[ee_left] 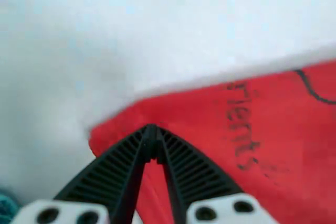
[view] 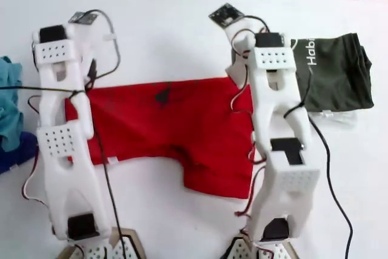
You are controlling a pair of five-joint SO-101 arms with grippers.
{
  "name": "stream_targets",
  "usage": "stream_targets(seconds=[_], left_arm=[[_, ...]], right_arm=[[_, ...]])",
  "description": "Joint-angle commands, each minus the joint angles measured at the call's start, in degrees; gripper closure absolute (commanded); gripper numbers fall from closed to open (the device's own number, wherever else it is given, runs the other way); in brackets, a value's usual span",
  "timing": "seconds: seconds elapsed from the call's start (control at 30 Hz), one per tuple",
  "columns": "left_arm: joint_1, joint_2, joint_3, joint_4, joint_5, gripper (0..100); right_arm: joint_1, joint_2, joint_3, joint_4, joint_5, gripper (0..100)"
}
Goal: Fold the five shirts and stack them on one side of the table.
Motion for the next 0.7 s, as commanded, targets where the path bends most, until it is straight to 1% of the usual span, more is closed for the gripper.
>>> stream_targets(seconds=[0.0,0.07,0.17,0.27,0.4,0.53,0.67], left_arm=[[4.22,-17.14,14.81,0.97,0.44,97],[6.42,-23.91,24.04,0.70,0.35,97],[8.53,-33.49,38.20,-2.73,0.26,97],[8.53,-41.05,53.49,-9.49,0.18,97],[6.95,-47.82,73.19,-20.31,-2.37,97],[2.64,-50.81,84.97,-29.80,-2.99,97],[0.62,-49.58,91.56,-37.10,-5.36,97]], right_arm=[[-0.22,-9.10,0.79,3.91,-2.46,97.8],[-1.10,-13.32,6.77,3.56,-2.46,97.8],[-3.30,-21.76,19.96,-1.89,-2.46,97.8],[-6.55,-31.16,37.27,-10.77,-2.46,97.8],[-10.77,-40.22,58.64,-24.04,-2.46,97.8],[-14.55,-42.42,71.82,-34.33,-2.46,97.8],[-20.18,-42.51,78.86,-38.99,-2.37,97.8]])
